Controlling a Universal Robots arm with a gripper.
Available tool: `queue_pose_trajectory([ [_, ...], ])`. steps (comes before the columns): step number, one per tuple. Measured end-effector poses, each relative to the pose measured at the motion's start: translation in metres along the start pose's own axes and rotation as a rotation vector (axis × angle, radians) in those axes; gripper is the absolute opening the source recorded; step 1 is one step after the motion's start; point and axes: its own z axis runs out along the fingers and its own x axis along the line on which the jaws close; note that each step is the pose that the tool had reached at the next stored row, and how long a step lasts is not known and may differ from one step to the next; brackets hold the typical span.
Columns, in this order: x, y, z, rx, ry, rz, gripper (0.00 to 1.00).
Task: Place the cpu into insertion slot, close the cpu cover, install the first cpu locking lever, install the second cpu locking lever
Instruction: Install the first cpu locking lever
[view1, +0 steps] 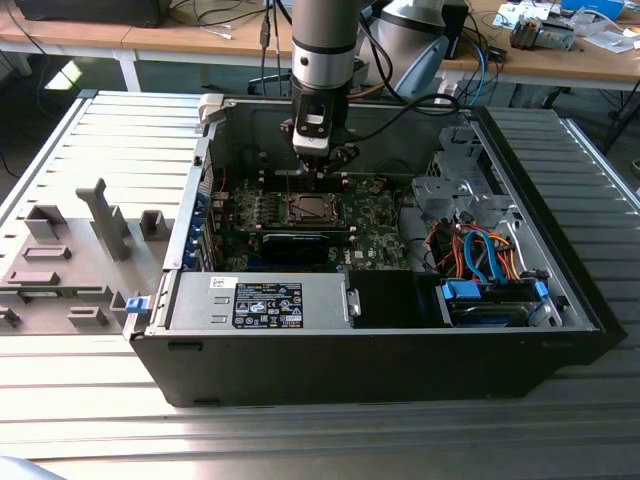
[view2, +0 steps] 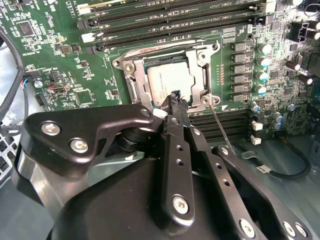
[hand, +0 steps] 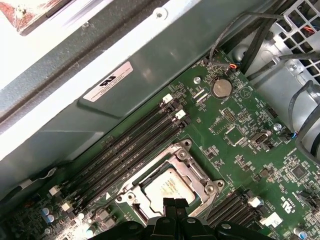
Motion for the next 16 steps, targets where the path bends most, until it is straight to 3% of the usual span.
queue_pose_trajectory([
  [16,0.0,0.0,0.0,-0.0004,0.0006,-0.038,0.11],
])
